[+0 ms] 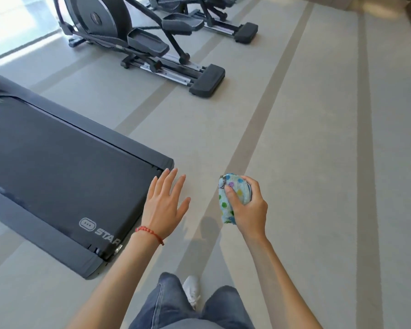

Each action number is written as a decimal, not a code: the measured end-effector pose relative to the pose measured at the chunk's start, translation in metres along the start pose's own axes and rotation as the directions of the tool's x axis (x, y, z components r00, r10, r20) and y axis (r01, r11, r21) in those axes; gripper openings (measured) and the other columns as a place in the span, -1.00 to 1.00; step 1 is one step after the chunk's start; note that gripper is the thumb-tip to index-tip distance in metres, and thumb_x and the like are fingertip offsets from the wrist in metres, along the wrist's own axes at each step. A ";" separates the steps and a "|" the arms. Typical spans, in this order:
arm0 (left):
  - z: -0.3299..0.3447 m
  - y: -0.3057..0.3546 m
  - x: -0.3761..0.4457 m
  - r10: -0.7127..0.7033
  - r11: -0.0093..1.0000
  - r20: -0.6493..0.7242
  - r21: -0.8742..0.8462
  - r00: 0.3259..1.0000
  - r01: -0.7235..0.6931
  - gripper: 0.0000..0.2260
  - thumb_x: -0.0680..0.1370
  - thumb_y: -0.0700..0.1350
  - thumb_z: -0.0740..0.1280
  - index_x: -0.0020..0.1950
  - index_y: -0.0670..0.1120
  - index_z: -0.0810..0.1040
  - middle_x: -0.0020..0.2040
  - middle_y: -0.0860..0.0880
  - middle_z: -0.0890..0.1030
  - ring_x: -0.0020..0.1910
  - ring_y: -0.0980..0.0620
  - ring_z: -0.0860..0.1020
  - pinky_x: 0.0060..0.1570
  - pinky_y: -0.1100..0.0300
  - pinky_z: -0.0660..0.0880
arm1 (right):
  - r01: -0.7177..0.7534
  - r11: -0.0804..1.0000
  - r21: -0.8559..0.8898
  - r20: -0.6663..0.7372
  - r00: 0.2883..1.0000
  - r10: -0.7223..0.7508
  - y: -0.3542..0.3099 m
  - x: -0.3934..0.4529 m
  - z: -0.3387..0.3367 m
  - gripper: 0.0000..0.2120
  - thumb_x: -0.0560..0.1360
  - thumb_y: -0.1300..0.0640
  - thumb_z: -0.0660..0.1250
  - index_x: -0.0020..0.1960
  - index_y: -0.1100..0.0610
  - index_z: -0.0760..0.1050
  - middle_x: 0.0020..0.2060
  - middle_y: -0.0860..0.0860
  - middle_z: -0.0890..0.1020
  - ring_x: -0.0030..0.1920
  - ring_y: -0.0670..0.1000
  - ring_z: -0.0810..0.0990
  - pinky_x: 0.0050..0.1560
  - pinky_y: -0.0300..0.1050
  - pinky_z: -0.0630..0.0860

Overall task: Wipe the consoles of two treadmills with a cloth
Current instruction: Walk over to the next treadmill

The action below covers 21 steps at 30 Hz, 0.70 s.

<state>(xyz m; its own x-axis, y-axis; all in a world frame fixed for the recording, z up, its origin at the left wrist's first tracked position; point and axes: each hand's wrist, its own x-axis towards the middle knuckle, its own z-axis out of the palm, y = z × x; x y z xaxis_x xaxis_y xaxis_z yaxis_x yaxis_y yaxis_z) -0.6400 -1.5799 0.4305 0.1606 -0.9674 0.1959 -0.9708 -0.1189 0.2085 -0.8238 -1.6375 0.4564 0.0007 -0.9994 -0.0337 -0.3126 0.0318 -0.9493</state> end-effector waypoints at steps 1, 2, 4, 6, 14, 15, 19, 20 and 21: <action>-0.001 -0.006 0.005 -0.039 0.999 -0.006 0.004 0.999 0.039 -0.47 0.53 0.13 0.04 0.34 -0.18 0.45 0.32 -0.22 0.45 0.33 -0.24 0.36 0.30 -0.20 0.18 | 0.014 1.000 -0.005 0.033 0.999 -0.014 -0.003 0.009 0.009 -0.72 0.40 -0.06 0.44 0.05 -0.11 0.44 -0.12 -0.16 0.61 -0.11 -0.12 0.62 -0.14 -0.06 0.63; -0.003 -0.012 0.008 -0.078 0.997 -0.012 0.009 0.997 0.079 -0.47 0.53 0.12 0.05 0.34 -0.17 0.44 0.33 -0.21 0.44 0.34 -0.22 0.34 0.30 -0.19 0.17 | 0.030 1.000 -0.011 0.072 0.997 -0.029 -0.006 0.018 0.019 -0.72 0.40 -0.06 0.44 0.05 -0.10 0.44 -0.10 -0.14 0.61 -0.11 -0.11 0.62 -0.13 -0.06 0.63; -0.005 -0.025 0.016 -0.167 0.986 -0.030 0.014 0.985 0.167 -0.48 0.52 0.12 0.06 0.34 -0.17 0.44 0.33 -0.20 0.44 0.34 -0.20 0.31 0.31 -0.17 0.15 | 0.064 0.998 -0.015 0.165 0.984 -0.060 -0.014 0.034 0.041 -0.72 0.40 -0.04 0.44 0.06 -0.10 0.44 -0.11 -0.15 0.61 -0.10 -0.12 0.62 -0.12 -0.08 0.62; -0.006 -0.037 0.020 -0.249 0.968 -0.054 0.008 0.967 0.250 -0.48 0.51 0.11 0.07 0.32 -0.17 0.45 0.32 -0.21 0.45 0.32 -0.22 0.36 0.30 -0.17 0.19 | 0.114 0.993 -0.017 0.261 0.959 -0.106 -0.022 0.050 0.063 -0.74 0.41 -0.02 0.44 0.03 -0.13 0.43 -0.13 -0.18 0.60 -0.12 -0.14 0.61 -0.13 -0.12 0.61; -0.007 -0.081 0.032 -0.540 0.832 -0.184 0.027 0.821 0.554 -0.51 0.54 0.07 0.10 0.32 -0.21 0.44 0.32 -0.23 0.43 0.34 -0.19 0.30 0.28 -0.19 0.29 | 0.252 0.967 0.037 0.627 0.747 -0.219 -0.054 0.109 0.146 -0.79 0.43 0.00 0.42 -0.01 -0.15 0.42 -0.15 -0.16 0.60 -0.16 -0.19 0.59 -0.21 -0.28 0.57; -0.007 -0.084 0.033 -0.571 0.809 -0.191 0.035 0.798 0.587 -0.52 0.54 0.07 0.10 0.33 -0.21 0.43 0.32 -0.23 0.43 0.34 -0.18 0.29 0.28 -0.19 0.30 | 0.273 0.961 0.043 0.662 0.713 -0.232 -0.057 0.115 0.156 -0.78 0.44 -0.01 0.41 0.02 -0.13 0.43 -0.13 -0.15 0.59 -0.15 -0.17 0.59 -0.22 -0.29 0.57; -0.009 -0.100 0.034 -0.670 0.715 -0.225 0.064 0.708 0.696 -0.52 0.54 0.07 0.10 0.34 -0.19 0.41 0.33 -0.22 0.42 0.35 -0.16 0.27 0.30 -0.15 0.25 | 0.352 0.934 0.063 0.746 0.605 -0.278 -0.068 0.129 0.196 -0.74 0.43 -0.02 0.41 0.08 -0.07 0.43 -0.13 -0.20 0.58 -0.13 -0.10 0.59 -0.17 -0.23 0.57; -0.010 -0.105 0.035 -0.686 0.696 -0.233 0.066 0.689 0.715 -0.52 0.54 0.07 0.10 0.34 -0.19 0.41 0.33 -0.22 0.42 0.35 -0.16 0.27 0.30 -0.14 0.24 | 0.361 0.930 0.070 0.755 0.590 -0.286 -0.069 0.131 0.207 -0.74 0.43 -0.02 0.42 0.07 -0.07 0.44 -0.14 -0.20 0.58 -0.13 -0.10 0.59 -0.15 -0.19 0.57; -0.011 -0.112 0.035 -0.701 0.678 -0.238 0.068 0.672 0.732 -0.52 0.54 0.07 0.10 0.34 -0.18 0.40 0.33 -0.22 0.42 0.35 -0.16 0.27 0.30 -0.15 0.23 | 0.367 0.927 0.076 0.763 0.577 -0.291 -0.071 0.132 0.218 -0.73 0.42 -0.02 0.42 0.07 -0.07 0.44 -0.14 -0.21 0.58 -0.14 -0.11 0.60 -0.13 -0.15 0.58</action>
<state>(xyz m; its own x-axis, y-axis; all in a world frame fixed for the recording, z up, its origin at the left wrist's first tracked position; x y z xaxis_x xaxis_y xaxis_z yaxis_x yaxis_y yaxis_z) -0.5238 -1.5977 0.4250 0.8311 -0.5133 0.2139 -0.5529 -0.8039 0.2193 -0.5949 -1.7696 0.4512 0.8163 -0.5773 0.0184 -0.2176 -0.3369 -0.9160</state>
